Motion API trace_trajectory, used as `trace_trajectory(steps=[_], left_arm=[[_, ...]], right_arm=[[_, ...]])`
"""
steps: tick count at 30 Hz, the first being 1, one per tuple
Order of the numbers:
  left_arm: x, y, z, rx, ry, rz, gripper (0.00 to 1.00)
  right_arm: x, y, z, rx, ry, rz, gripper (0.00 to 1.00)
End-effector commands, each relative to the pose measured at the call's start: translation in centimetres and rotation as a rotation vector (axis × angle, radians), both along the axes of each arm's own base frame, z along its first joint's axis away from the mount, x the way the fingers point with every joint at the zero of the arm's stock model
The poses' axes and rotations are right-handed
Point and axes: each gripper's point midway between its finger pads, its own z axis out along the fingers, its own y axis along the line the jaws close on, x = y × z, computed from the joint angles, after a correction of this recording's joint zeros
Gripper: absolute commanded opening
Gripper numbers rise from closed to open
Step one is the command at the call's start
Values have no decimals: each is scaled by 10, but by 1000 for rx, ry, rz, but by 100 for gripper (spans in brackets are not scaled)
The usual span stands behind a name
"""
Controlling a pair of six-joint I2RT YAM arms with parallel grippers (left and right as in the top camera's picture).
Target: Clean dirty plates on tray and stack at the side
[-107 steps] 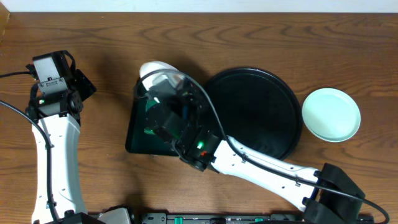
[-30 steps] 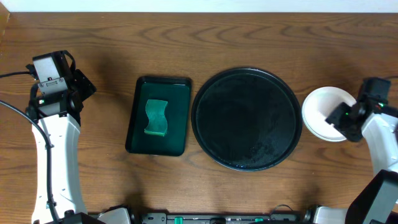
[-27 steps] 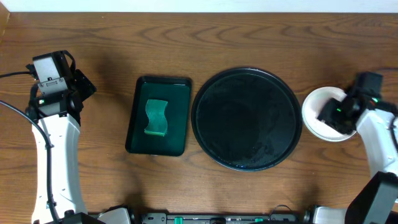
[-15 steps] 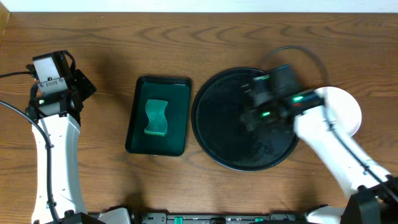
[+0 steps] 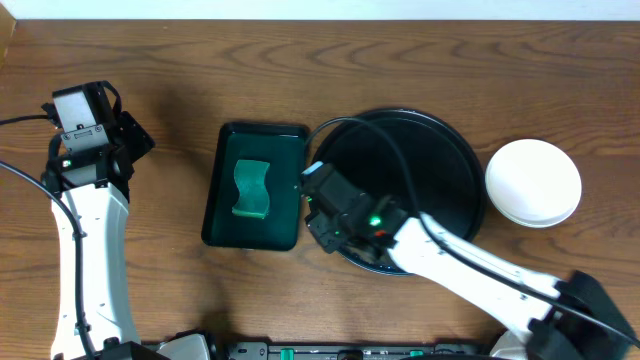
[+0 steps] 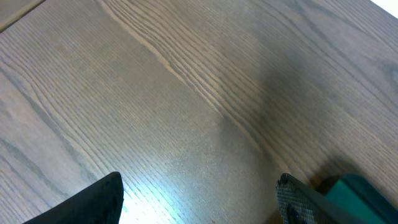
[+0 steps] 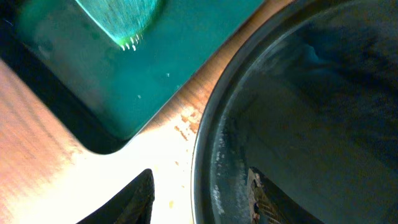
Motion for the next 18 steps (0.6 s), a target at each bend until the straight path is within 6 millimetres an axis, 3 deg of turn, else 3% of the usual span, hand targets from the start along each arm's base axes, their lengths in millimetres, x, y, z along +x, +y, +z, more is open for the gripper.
trace_trajectory(steps=[1, 14, 18], left_arm=[[0, 3, 7, 14, -14, 12, 79], [0, 3, 7, 14, -14, 12, 79], [0, 3, 7, 14, -14, 12, 79]], right_arm=[[1, 8, -25, -53, -6, -30, 43], [-10, 8, -67, -114, 92, -39, 37], [-22, 6, -70, -120, 150, -20, 25]])
